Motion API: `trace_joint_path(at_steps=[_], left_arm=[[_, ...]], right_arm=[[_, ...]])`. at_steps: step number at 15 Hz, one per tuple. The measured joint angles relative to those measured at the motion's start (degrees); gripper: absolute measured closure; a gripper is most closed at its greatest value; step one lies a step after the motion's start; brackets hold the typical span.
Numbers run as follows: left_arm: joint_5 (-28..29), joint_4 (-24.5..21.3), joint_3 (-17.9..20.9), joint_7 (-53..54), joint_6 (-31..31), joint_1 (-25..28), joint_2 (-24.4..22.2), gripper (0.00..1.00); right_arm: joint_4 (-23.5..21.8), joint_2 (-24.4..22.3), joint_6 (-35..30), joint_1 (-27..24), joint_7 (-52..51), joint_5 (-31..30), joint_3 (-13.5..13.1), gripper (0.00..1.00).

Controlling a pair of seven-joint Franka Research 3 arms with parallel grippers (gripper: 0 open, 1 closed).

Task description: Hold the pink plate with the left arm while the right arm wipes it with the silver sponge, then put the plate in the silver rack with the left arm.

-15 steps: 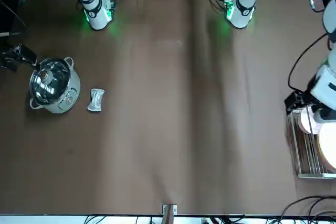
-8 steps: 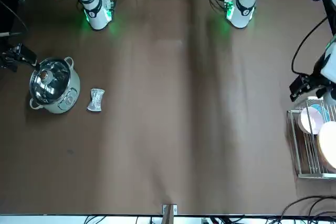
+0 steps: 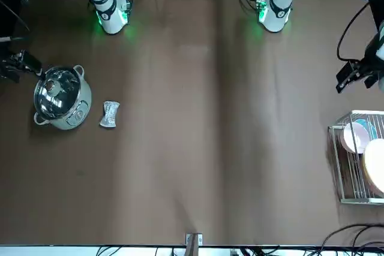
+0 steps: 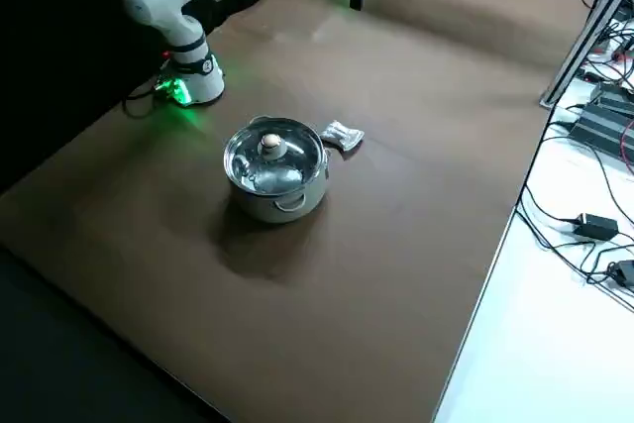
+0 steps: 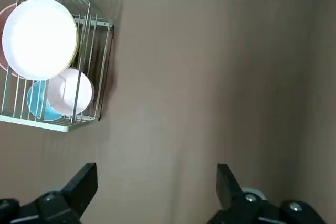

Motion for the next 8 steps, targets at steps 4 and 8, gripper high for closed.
trace_joint_path(at_steps=[4,8], left_arm=[[0.0,1.0,1.4,0.0,-3.1,-2.4,-0.6,0.0],[-0.3,0.8,1.4,0.1,-7.4,-2.3,-0.3,0.0]], right_arm=[[0.0,0.0,0.1,0.0,0.0,-1.3,0.1,0.0],[0.0,0.0,0.2,0.0,0.0,-2.7,0.3,0.0]])
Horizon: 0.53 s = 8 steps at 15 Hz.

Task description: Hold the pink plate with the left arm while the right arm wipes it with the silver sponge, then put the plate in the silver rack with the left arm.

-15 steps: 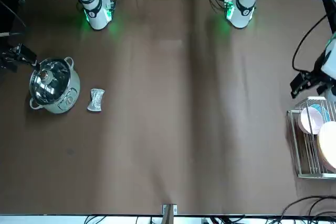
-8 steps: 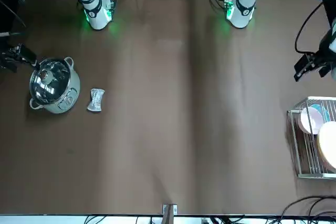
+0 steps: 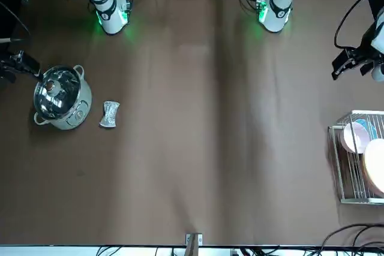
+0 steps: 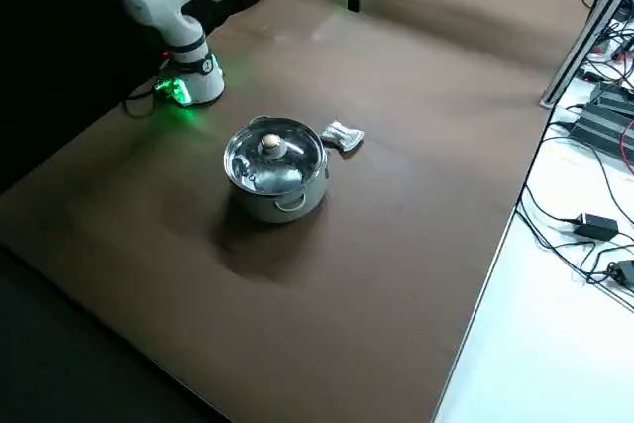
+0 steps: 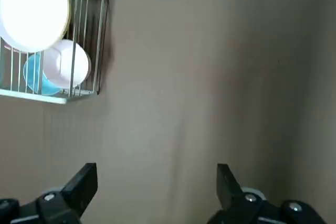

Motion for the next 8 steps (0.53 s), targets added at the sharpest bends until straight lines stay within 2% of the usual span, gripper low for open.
trace_joint_path(at_steps=[4,8], left_arm=[[-0.2,0.0,-0.1,0.5,-2.4,-0.1,0.0,0.0],[-0.9,-0.1,0.0,5.9,-3.4,0.0,0.0,0.0]], right_arm=[[0.0,0.0,0.0,0.0,0.0,-0.1,0.0,0.0],[0.0,0.0,0.0,0.0,0.0,-0.1,0.0,0.0]])
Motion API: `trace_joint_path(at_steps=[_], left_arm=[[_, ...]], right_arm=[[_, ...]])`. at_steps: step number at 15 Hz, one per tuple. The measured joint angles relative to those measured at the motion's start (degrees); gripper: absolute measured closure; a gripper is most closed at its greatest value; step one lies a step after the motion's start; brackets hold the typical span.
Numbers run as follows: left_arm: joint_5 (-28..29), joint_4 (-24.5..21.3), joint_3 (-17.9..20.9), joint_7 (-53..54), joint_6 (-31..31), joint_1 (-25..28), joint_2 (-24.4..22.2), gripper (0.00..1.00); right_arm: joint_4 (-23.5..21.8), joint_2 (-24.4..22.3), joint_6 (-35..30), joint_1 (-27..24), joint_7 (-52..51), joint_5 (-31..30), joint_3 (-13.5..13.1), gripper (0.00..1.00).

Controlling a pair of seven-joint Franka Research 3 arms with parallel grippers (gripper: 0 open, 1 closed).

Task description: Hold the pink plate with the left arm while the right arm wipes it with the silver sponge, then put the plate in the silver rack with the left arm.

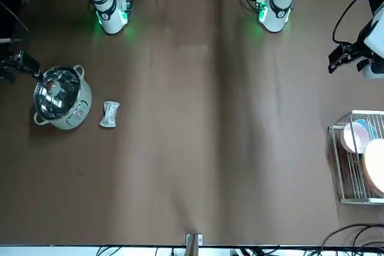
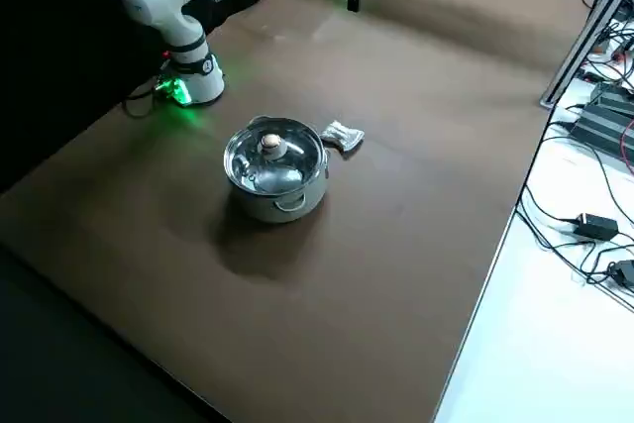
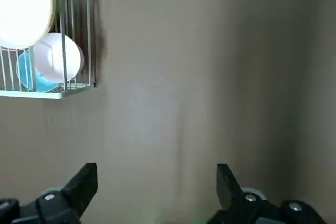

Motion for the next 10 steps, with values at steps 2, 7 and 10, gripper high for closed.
trace_joint_path(at_steps=[2,7,10], left_arm=[[-0.1,0.0,0.0,0.3,0.0,0.0,0.0,0.0],[-0.7,0.0,0.0,1.6,0.0,0.0,0.0,0.0],[-1.4,0.0,0.0,1.6,0.0,0.0,0.0,0.0]], right_arm=[[0.0,0.0,0.0,0.0,0.0,0.0,0.0,0.0],[0.0,0.0,0.1,0.0,0.2,0.0,-0.1,0.0],[0.0,0.0,0.1,0.0,0.5,0.0,-0.1,0.0]])
